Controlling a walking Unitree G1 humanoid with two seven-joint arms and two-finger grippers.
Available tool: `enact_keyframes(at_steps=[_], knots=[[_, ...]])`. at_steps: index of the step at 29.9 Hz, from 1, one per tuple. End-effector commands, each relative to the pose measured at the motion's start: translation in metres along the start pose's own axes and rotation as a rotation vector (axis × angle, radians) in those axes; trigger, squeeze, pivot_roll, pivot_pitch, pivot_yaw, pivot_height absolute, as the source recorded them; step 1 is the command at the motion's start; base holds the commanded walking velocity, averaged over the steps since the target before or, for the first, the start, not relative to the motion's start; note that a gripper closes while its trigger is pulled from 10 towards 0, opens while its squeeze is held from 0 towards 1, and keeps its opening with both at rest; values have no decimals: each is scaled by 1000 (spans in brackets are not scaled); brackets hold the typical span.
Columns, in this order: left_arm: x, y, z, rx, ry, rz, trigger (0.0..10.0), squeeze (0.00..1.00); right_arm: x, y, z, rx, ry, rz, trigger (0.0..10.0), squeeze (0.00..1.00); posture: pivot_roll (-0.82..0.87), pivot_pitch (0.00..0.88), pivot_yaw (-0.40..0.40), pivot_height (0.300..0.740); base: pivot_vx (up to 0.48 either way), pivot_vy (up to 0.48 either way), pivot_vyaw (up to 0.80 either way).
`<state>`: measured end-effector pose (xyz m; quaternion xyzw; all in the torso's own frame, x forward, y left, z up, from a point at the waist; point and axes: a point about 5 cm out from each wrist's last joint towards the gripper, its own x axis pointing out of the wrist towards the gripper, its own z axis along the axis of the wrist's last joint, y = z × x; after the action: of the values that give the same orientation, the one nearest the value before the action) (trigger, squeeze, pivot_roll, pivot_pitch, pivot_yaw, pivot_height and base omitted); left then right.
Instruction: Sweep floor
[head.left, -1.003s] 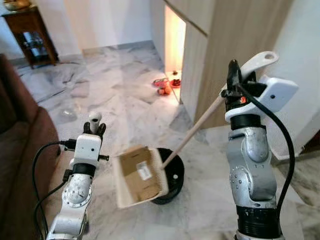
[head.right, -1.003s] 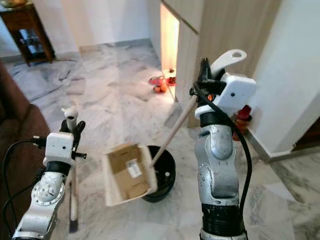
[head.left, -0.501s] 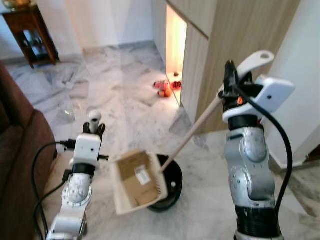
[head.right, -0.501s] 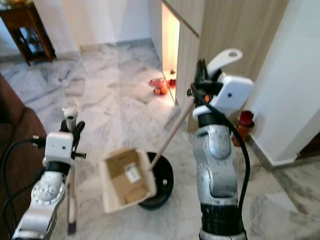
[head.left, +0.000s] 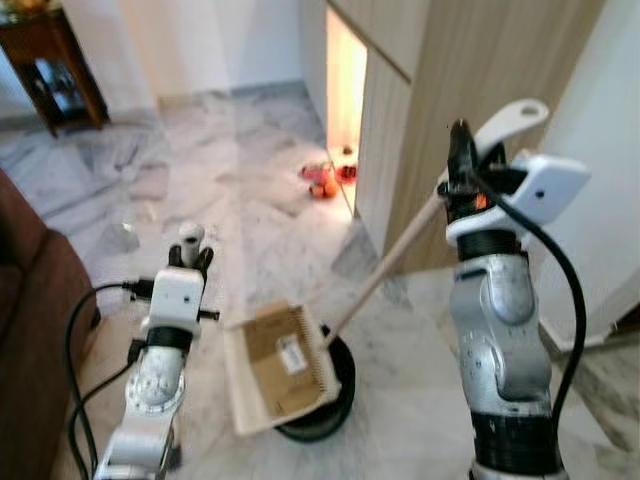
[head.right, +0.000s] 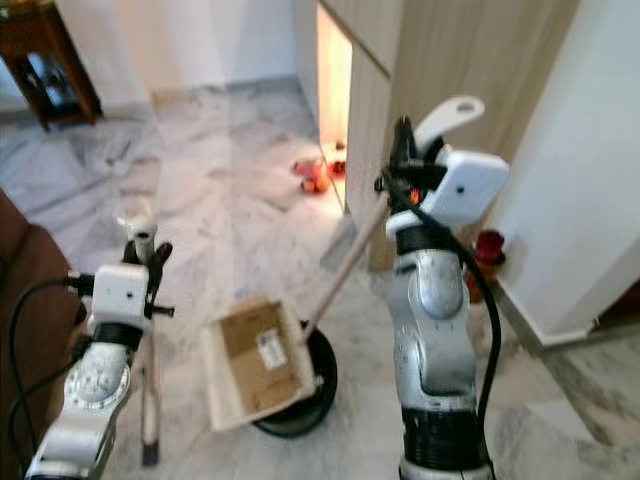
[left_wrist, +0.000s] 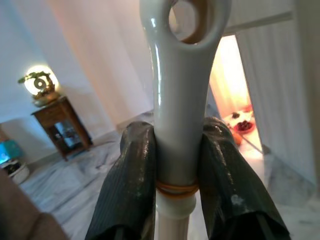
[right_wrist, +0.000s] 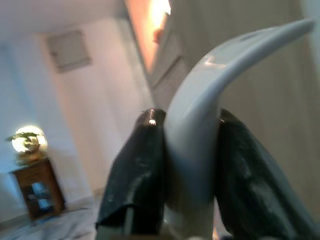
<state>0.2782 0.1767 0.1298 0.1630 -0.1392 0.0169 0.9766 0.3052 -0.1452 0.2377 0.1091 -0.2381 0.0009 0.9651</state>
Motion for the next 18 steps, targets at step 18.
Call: enact_keyframes(at_steps=[18], knots=[[4,9,7,13,-51,31,10000,0,0,40,29,-21,-175,155,10000,0,150,7,58,740,28,0,0]])
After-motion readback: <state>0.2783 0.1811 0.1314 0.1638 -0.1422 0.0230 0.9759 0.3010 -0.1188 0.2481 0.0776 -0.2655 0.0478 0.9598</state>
